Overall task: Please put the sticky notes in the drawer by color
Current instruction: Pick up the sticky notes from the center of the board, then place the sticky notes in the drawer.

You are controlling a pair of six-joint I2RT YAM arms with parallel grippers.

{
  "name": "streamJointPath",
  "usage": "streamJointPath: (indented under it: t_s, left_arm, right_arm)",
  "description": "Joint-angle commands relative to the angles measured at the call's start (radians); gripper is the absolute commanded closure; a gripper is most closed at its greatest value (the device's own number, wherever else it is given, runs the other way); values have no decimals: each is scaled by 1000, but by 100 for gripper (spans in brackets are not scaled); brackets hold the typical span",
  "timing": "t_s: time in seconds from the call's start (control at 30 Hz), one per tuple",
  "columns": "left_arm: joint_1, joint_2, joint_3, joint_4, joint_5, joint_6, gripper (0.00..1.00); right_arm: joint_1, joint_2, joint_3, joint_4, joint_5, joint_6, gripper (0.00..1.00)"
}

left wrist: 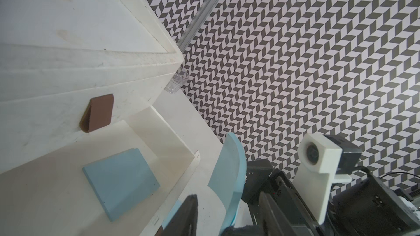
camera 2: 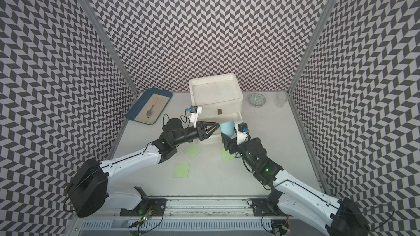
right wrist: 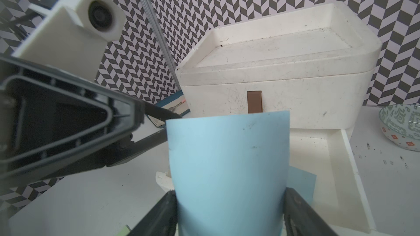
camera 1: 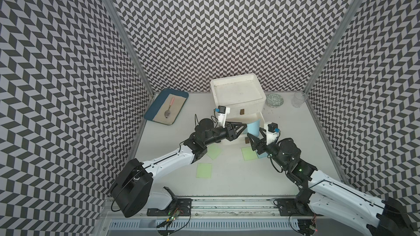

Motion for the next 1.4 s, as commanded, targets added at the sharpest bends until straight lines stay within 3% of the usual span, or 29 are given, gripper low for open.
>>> streamJointPath:
  t_s: [0.0,0.07,0.27,0.53,0.8,0.97,1.37]
  left_arm:
    - [-16,31,39,37,22,4,54]
    - [-23,45,48,35,26,10,56]
    - [-28,79,55,60,42,6,80]
    - [-24,62,48,34,6,28,100]
    - [79,33,13,-34,-29,-39,100]
    - [148,41,3,-104,-53,-54,100]
    - [162,118,-1,-84,-6,-55,100]
  right_arm:
    - [-1,-2,-9,71,-10,9,27]
    - [-2,-2,-4,65,-14,7,27]
    - [-3,-9,-6,60,-16,10,27]
    - [-2,-17,-2,44,-12,11,25]
    - [-3,-25,-10,43,37,28,16]
    - [-6,-66,-32,49,81,39,15]
    - [-13,-133,-68,55,144,51,14]
